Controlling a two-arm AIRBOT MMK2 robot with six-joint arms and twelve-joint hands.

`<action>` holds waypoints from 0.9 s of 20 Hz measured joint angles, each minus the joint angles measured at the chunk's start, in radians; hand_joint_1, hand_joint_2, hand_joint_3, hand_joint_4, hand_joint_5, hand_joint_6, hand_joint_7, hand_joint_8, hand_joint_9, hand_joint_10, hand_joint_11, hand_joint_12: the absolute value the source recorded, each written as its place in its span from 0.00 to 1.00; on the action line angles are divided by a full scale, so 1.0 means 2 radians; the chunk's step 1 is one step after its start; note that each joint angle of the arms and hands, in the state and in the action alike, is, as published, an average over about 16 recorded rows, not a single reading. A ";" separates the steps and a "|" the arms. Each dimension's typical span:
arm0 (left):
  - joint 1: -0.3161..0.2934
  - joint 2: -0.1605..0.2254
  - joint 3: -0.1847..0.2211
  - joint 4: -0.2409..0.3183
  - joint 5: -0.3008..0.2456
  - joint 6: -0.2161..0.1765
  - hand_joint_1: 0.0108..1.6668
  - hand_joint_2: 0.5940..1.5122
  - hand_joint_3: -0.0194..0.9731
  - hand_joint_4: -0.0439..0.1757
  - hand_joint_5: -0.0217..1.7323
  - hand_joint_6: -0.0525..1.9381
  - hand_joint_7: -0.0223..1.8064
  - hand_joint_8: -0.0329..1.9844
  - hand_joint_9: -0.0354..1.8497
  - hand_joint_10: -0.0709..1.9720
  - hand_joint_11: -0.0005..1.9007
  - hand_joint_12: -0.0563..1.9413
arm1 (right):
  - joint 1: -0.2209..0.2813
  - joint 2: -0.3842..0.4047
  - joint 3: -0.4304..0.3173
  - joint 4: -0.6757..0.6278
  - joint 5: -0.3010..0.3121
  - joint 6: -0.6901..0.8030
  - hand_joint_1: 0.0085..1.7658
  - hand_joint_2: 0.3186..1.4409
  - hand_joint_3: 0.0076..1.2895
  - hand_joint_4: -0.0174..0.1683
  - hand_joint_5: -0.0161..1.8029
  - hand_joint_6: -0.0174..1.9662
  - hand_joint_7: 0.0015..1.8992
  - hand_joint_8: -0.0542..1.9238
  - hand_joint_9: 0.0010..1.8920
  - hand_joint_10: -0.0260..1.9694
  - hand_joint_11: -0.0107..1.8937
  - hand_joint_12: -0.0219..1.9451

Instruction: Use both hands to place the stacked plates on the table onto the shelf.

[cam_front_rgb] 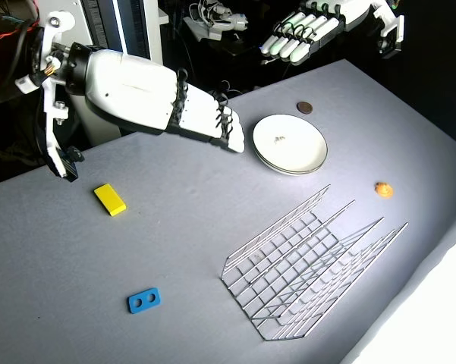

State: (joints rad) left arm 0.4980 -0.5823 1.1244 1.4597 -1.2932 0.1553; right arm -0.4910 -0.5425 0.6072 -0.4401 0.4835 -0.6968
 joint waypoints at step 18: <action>-0.011 0.000 -0.006 0.032 -0.009 -0.006 0.00 0.54 0.05 0.19 0.05 0.03 0.04 0.02 0.03 0.04 0.01 0.02 | -0.015 -0.004 0.000 0.059 0.039 -0.023 0.63 0.57 0.01 0.10 0.02 0.02 0.00 0.03 0.01 0.02 0.02 0.05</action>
State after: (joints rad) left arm 0.4764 -0.5820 1.1130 1.5234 -1.3121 0.1438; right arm -0.5215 -0.5495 0.6065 -0.3225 0.5613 -0.7427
